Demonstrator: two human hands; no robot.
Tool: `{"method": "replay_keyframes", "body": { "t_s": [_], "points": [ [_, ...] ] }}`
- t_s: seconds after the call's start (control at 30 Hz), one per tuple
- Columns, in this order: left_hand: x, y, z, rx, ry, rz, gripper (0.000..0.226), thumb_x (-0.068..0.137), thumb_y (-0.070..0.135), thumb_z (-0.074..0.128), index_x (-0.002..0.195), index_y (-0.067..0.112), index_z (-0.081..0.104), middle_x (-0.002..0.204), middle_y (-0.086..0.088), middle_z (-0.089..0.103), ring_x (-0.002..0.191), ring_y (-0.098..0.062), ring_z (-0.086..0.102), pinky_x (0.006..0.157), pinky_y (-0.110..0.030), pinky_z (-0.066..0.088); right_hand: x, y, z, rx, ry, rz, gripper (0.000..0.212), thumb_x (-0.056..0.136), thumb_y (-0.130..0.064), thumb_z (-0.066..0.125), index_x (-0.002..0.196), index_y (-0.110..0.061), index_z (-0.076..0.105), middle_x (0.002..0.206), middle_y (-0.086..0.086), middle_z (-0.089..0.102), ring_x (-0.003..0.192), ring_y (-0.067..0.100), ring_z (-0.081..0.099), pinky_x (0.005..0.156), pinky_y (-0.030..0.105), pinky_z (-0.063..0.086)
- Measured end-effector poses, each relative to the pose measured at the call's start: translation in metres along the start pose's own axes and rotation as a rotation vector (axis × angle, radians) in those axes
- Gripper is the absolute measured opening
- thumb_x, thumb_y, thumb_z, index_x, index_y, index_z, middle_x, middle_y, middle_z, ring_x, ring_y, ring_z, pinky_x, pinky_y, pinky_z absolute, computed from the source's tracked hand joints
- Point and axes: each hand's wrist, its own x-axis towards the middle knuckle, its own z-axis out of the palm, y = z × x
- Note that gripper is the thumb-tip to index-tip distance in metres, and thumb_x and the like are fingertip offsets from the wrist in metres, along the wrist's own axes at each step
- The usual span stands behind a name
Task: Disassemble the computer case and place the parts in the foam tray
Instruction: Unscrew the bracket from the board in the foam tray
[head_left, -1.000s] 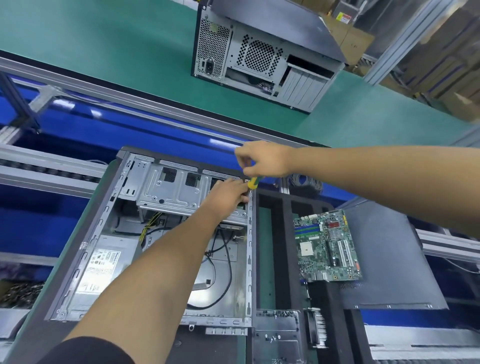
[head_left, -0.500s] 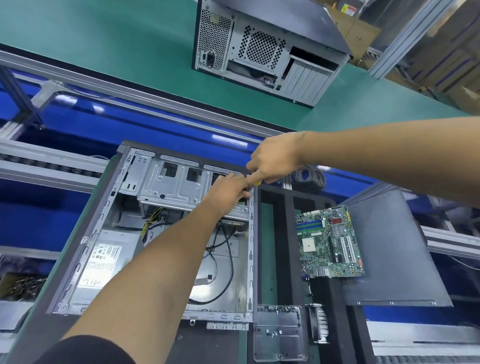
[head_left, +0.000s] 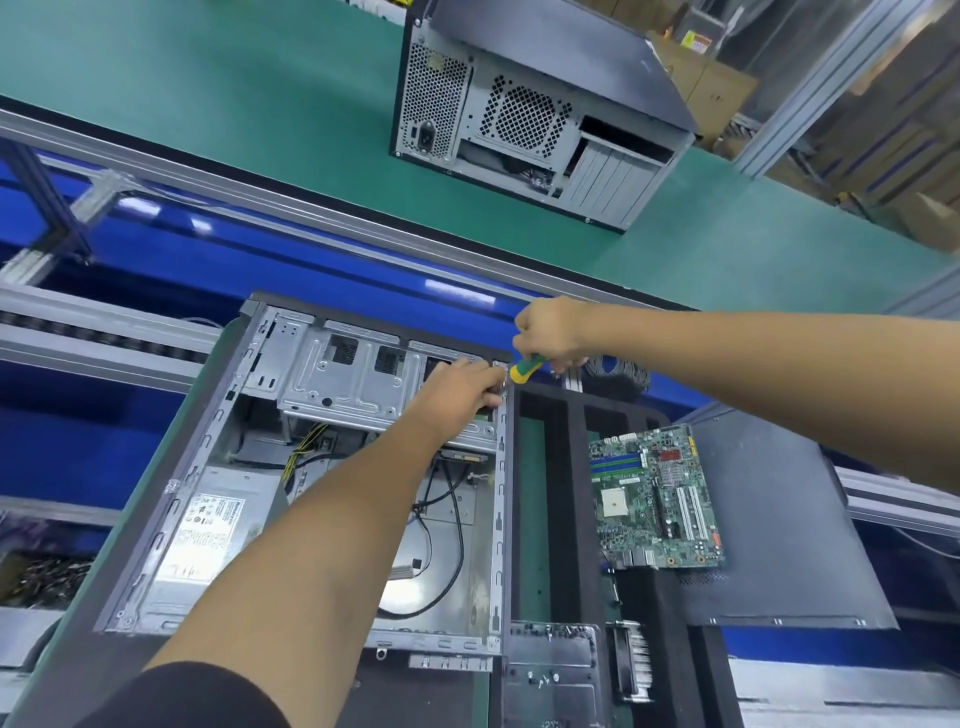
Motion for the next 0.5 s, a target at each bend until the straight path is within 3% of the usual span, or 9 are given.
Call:
{"method": "replay_keyframes", "body": {
  "t_s": [0.1,0.17,0.23,0.3,0.4,0.5],
  "points": [
    [0.002,-0.001,0.002,0.106,-0.006,0.002,0.015,0.102,0.036,0.057,0.098,0.022,0.054,0.100,0.005,0.061,0.098,-0.019,0.050,0.086,-0.040,0.039,0.002,-0.002,-0.005,-0.308,0.060,-0.300,0.016,0.100,-0.019,0.049,0.085,-0.013,0.049,0.077,0.006,0.060,0.076,0.030,0.051,0.064,0.036,0.038],
    [0.005,-0.004,0.006,0.040,-0.013,-0.002,0.013,0.101,0.030,0.060,0.103,0.017,0.063,0.101,0.002,0.064,0.095,-0.013,0.058,0.088,-0.034,0.046,0.002,-0.005,-0.004,-0.663,0.097,-0.546,0.012,0.101,-0.024,0.050,0.104,-0.014,0.055,0.086,0.004,0.058,0.076,0.030,0.050,0.064,0.037,0.038],
    [0.005,-0.001,0.003,-0.025,-0.024,0.001,0.017,0.102,0.026,0.058,0.107,0.013,0.067,0.103,0.001,0.064,0.090,-0.008,0.059,0.083,-0.026,0.047,0.004,-0.005,-0.005,-1.011,0.107,-0.770,0.025,0.104,-0.028,0.047,0.127,-0.019,0.053,0.105,0.004,0.059,0.080,0.029,0.056,0.066,0.041,0.046],
    [0.004,0.003,0.000,0.099,-0.028,0.016,0.015,0.103,0.026,0.056,0.103,0.014,0.065,0.104,0.001,0.064,0.098,-0.017,0.055,0.087,-0.035,0.039,0.004,-0.004,-0.012,-1.083,0.111,-0.836,0.028,0.105,-0.028,0.047,0.131,-0.022,0.052,0.112,0.003,0.057,0.088,0.028,0.059,0.070,0.043,0.051],
    [0.000,0.006,-0.007,0.012,-0.015,-0.033,0.013,0.103,0.029,0.056,0.099,0.018,0.061,0.103,0.003,0.064,0.103,-0.022,0.053,0.089,-0.040,0.039,0.002,-0.003,-0.005,-0.525,0.125,-0.582,0.017,0.094,-0.028,0.061,0.108,-0.020,0.057,0.088,-0.009,0.062,0.077,0.017,0.061,0.062,0.033,0.044],
    [-0.001,0.004,-0.008,-0.031,-0.038,-0.040,0.014,0.103,0.034,0.056,0.099,0.020,0.060,0.099,0.005,0.061,0.100,-0.022,0.053,0.085,-0.039,0.038,0.003,-0.007,0.005,0.257,0.124,-0.125,0.012,0.093,-0.022,0.058,0.092,-0.010,0.054,0.065,0.001,0.073,0.047,0.015,0.065,0.048,0.024,0.042]
  ]
}}
